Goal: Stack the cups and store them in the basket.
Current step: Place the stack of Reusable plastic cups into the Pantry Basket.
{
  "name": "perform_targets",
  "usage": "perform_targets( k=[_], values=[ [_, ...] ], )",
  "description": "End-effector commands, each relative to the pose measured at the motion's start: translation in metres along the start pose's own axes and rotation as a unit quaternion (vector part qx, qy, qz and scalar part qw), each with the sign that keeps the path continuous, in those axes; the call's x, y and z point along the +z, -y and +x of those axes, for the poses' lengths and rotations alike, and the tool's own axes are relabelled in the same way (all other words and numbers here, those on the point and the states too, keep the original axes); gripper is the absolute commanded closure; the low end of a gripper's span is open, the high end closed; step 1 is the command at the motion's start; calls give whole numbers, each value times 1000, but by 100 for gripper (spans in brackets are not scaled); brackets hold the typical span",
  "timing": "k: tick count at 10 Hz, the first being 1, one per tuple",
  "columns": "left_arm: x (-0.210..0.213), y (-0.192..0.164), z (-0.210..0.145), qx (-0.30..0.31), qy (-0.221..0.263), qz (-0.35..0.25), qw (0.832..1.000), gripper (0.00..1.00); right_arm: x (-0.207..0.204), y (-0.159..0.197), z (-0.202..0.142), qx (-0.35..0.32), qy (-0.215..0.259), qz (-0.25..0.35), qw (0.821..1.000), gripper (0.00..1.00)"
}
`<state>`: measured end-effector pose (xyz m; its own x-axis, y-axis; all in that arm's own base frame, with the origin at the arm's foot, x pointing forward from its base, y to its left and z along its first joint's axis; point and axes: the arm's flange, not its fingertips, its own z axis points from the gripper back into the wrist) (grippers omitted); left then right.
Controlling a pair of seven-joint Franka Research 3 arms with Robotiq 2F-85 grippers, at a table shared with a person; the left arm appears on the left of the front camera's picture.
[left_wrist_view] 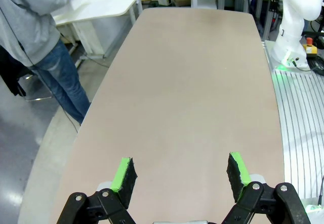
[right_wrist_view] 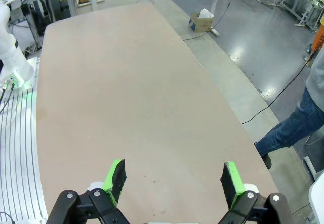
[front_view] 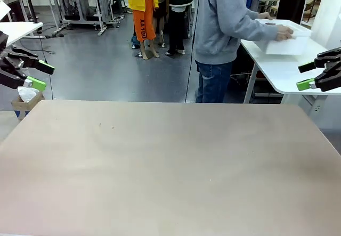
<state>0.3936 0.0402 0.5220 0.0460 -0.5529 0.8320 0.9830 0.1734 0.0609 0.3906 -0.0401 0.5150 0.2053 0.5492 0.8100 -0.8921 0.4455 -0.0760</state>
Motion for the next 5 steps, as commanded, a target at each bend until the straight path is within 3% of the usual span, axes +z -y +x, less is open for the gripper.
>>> perform_targets(
  k=[1, 5],
  values=[
    [1, 0, 1, -3, 2, -3, 1000, 6, 1, 1, 2, -5, 10, 0, 1000, 0],
    [1, 0, 1, -3, 2, -3, 1000, 6, 1, 1, 2, -5, 10, 0, 1000, 0]
  ],
)
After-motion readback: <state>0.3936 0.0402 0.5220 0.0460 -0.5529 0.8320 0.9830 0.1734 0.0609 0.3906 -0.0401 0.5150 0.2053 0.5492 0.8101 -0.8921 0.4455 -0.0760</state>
